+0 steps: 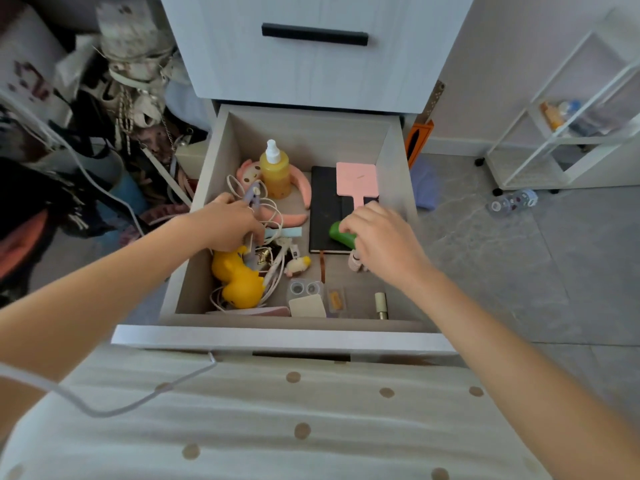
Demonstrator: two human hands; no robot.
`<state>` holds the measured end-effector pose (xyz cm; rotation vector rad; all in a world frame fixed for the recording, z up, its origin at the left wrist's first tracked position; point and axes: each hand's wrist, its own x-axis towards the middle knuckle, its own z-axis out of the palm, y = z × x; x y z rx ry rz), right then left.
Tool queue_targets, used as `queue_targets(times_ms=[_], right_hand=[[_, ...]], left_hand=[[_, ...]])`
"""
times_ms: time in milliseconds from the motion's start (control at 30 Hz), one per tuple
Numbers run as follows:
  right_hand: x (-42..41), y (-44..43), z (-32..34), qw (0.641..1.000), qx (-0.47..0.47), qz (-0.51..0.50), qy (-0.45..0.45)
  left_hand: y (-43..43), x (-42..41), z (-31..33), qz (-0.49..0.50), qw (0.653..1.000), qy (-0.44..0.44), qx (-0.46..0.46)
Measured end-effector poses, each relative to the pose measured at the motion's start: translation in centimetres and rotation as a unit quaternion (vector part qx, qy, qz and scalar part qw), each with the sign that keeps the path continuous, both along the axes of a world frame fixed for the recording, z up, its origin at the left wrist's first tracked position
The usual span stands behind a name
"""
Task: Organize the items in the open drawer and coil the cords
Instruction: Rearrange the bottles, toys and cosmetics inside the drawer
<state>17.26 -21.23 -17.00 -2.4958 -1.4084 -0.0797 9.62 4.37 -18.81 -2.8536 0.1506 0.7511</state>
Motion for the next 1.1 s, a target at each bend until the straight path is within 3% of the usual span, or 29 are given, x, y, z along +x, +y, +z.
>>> queue_targets(times_ms=[100, 200, 367, 467, 533, 667, 733, 833, 933, 1100], right_hand=[[-2.2, 2.5, -0.2, 0.991, -0.069, 0.048, 0.108], [-3.3, 5.2, -1.5, 0.944, -0.210, 0.074, 0.242], [-4.1, 9.2, -3.6, 0.921, -0.175, 0.063, 0.343], [-4.3, 10.8, -4.5, 0.860, -0.176, 0.023, 0.478], [-5.1, 11.3, -5.3, 0.856, -0.183, 0.020, 0.483], [-5.0, 11.3, -5.9, 0.885, -0.128, 0.010, 0.447], [-3.8, 10.6, -5.3, 0.869, -0.065, -0.014, 0.490], [-2.2, 8.9, -4.5, 0.826, 0.012, -0.128, 0.549], [-1.2, 7.8, -4.8, 0.828, 0.037, -0.217, 0.516], [-1.4, 7.8, -5.3, 0.850, 0.009, -0.251, 0.462]], left_hand=[[-0.4, -0.4, -0.8, -0.023, 0.999, 0.010, 0.044], [-0.7, -0.6, -0.4, -0.023, 0.999, -0.009, 0.047], [0.6, -0.5, 0.3, -0.057, 0.995, -0.027, 0.077], [1.4, -0.4, 1.3, -0.087, 0.989, -0.042, 0.115], [2.0, -0.4, 1.7, -0.072, 0.991, -0.071, 0.092], [3.1, -0.5, 1.1, -0.059, 0.988, -0.144, -0.016], [3.6, -0.4, 0.8, -0.025, 0.980, -0.176, -0.084], [3.8, -0.2, 1.0, 0.059, 0.954, -0.229, -0.186], [3.8, 0.1, 1.2, 0.078, 0.950, -0.233, -0.194], [3.7, 0.0, 0.7, 0.048, 0.944, -0.255, -0.203]])
